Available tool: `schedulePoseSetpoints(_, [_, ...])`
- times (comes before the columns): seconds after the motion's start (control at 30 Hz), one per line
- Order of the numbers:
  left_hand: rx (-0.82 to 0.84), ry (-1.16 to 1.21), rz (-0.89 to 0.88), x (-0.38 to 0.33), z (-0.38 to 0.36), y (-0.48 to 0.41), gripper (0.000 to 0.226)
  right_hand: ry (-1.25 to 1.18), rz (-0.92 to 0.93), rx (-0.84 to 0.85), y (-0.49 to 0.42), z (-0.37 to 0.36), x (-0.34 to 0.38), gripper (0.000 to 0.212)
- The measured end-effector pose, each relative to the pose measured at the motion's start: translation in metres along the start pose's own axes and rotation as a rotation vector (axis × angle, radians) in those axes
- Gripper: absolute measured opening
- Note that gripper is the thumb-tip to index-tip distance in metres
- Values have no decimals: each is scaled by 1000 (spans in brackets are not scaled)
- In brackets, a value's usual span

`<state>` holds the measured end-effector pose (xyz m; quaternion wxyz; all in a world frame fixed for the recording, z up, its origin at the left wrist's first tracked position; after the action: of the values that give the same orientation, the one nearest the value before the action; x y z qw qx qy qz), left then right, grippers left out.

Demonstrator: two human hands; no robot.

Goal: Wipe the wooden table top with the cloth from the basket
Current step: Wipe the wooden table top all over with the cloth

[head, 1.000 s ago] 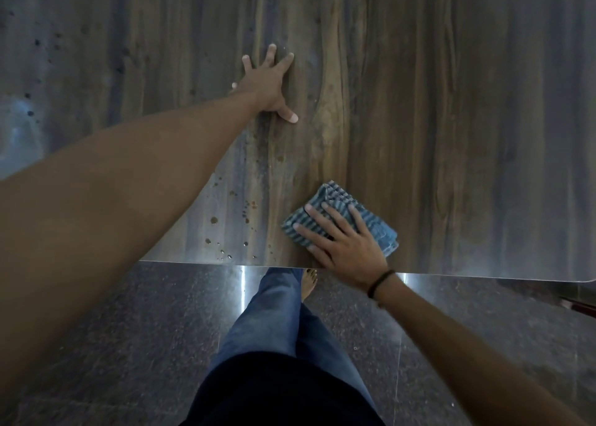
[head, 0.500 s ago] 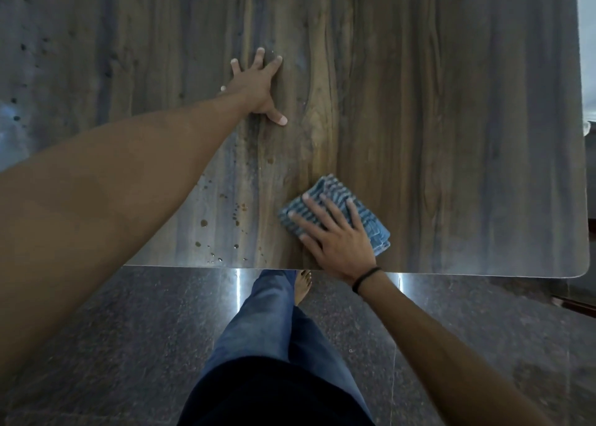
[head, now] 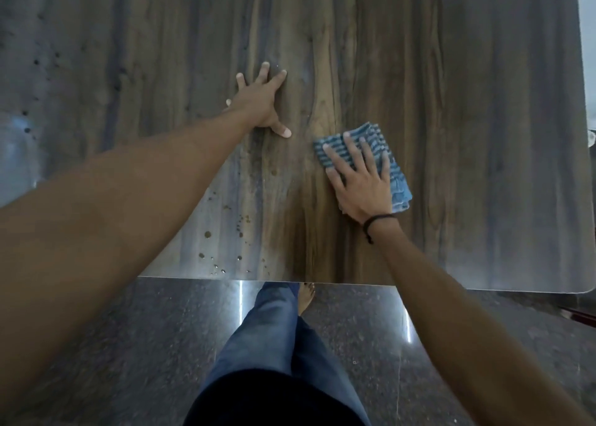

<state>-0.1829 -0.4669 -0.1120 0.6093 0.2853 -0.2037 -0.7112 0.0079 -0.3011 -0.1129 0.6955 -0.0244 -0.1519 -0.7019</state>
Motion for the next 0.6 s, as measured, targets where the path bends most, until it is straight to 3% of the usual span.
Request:
schedulePoseSetpoints(0.1, [5, 10, 0, -1, 2, 1, 136, -41, -50, 5, -4, -3, 17, 53])
schedulePoseSetpoints(0.2, [7, 27, 8, -2, 3, 3, 135, 51, 267, 104, 39, -20, 58, 52])
schedulePoseSetpoints(0.27, [8, 23, 16, -2, 1, 1, 134, 63, 332, 120, 38, -18, 46, 51])
schedulePoseSetpoints(0.43, [-26, 60, 17, -1, 18, -41, 135, -64, -118, -20, -53, 15, -17, 53])
schedulePoseSetpoints(0.47, [-48, 62, 25, 0, 28, -52, 137, -68, -134, -20, -59, 15, -10, 54])
schedulePoseSetpoints(0.5, [-66, 72, 34, 1, 40, -62, 139, -41, -68, -14, -58, 12, 6, 54])
schedulePoseSetpoints(0.6, [-69, 71, 39, 2, 68, -87, 140, 67, 358, 78, -28, -4, 54, 51])
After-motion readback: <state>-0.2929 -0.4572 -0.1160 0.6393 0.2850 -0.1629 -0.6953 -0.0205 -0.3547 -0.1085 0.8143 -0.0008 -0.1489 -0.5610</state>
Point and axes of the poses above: each hand's wrist, its own y-axis away from the middle knuckle, its own z-axis out of the back of the hand, x = y × z, the point moved 10 cm from there along -y, towards the middle knuckle, and after that the axes turned 9 degrees about z, right-handed, at the moved point
